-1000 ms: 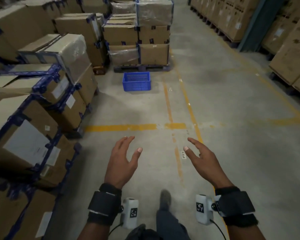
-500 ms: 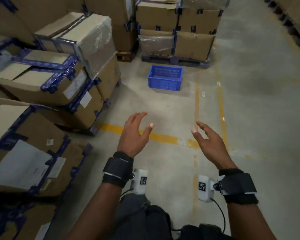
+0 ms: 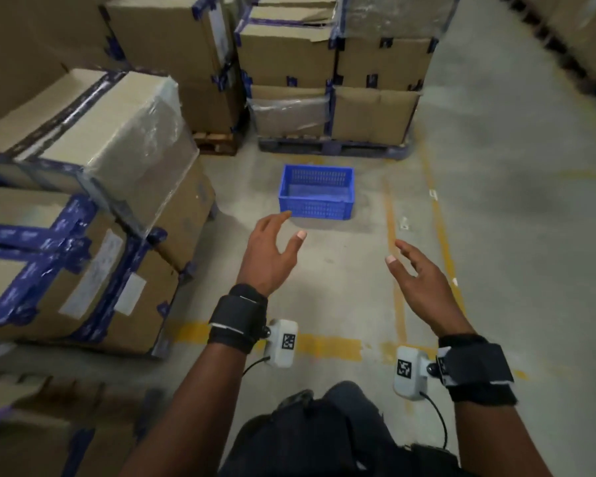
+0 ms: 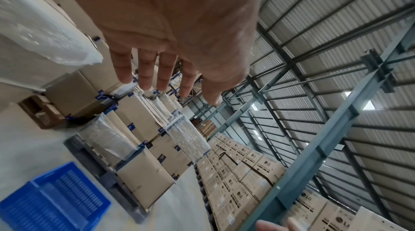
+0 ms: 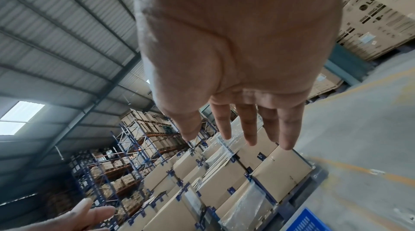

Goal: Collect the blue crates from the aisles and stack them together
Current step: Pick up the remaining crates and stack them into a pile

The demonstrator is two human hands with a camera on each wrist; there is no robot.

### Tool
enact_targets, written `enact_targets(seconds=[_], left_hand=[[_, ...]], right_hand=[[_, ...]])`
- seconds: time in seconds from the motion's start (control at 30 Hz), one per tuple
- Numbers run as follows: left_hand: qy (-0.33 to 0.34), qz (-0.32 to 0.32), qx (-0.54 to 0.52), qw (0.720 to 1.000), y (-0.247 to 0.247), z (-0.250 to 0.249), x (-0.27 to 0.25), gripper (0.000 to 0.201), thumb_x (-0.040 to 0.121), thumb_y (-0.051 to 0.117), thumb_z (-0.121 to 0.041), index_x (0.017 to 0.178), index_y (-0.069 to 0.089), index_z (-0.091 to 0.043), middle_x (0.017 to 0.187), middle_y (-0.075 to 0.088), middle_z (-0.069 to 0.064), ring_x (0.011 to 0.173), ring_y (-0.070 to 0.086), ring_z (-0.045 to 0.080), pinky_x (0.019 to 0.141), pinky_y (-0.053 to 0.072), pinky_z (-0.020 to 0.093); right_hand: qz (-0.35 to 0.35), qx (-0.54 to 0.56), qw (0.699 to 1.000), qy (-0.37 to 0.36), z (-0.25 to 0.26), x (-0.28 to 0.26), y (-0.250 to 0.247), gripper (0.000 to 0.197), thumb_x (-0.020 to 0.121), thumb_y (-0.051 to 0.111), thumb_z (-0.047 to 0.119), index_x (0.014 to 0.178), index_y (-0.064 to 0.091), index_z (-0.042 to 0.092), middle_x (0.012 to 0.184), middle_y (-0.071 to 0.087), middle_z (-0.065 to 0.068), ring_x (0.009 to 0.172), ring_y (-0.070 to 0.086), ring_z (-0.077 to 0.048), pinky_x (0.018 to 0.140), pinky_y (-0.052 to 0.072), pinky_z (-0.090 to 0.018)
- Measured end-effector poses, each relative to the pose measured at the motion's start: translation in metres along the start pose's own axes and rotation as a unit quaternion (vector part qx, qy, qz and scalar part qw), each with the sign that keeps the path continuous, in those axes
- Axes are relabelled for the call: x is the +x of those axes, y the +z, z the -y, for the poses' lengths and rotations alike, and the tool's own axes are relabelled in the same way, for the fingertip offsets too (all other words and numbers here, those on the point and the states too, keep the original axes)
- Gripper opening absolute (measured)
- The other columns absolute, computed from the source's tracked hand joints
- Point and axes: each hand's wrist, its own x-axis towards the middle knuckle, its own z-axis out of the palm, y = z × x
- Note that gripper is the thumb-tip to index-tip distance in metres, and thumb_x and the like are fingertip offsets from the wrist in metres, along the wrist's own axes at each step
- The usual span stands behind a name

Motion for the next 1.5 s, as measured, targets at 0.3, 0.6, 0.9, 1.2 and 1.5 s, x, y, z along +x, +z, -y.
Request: enact_targets(seconds=[0.3,0.6,0.9,1.2,1.5], left_hand=[[-0.015,0.006,0.003,1.0,0.058,0.018,0.23,0.05,0.098,0.059,-0.041,0.142,0.052,-0.018,0.143,0.049,0.002,0.131,0.044,0.014,0.105,0.033,0.026],[-0.071,-0.013,0.031,0.997,0.061,0.05,0.438,0.051,0.098,0.058,-0.043,0.144,0.051,-0.021,0.147,0.049,0.005,0.135,0.044,0.02,0.105,0.032,0.029],[-0.08,0.059,0.037,0.994,0.068,0.126,0.679,0.053,0.098,0.058,-0.044,0.144,0.05,-0.02,0.148,0.048,0.007,0.135,0.046,0.023,0.106,0.034,0.032],[-0.161,0.188,0.048,0.968,0.135,0.21,0.874,0.053,0.096,0.059,-0.049,0.141,0.054,-0.021,0.143,0.053,0.013,0.128,0.053,0.031,0.108,0.043,0.043],[-0.327,0.225,0.033,0.917,0.255,0.345,0.986,0.047,0.102,0.05,-0.047,0.13,0.063,-0.013,0.137,0.061,0.011,0.126,0.056,0.03,0.101,0.038,0.032]], right_hand=[[0.0,-0.016,1.0,0.0,0.018,0.263,-0.009,0.053,0.099,0.056,0.047,0.148,0.048,0.029,0.154,0.046,0.006,0.142,0.041,-0.013,0.114,0.032,-0.03],[0.051,-0.034,0.998,0.0,0.075,0.504,-0.006,0.052,0.099,0.057,0.044,0.147,0.05,0.022,0.151,0.05,0.001,0.138,0.045,-0.017,0.107,0.034,-0.026],[0.05,-0.036,0.996,0.062,0.104,0.716,0.054,0.05,0.1,0.055,0.045,0.143,0.053,0.02,0.146,0.055,-0.005,0.133,0.051,-0.021,0.098,0.036,-0.026],[0.063,0.025,0.974,0.215,0.082,0.886,0.079,0.05,0.104,0.049,0.039,0.12,0.059,-0.006,0.111,0.061,-0.019,0.103,0.057,-0.028,0.106,0.044,-0.053],[0.114,0.07,0.905,0.403,-0.044,1.055,0.136,0.07,0.099,0.043,0.063,0.14,0.052,0.007,0.142,0.054,-0.02,0.123,0.054,-0.04,0.104,0.047,-0.049]])
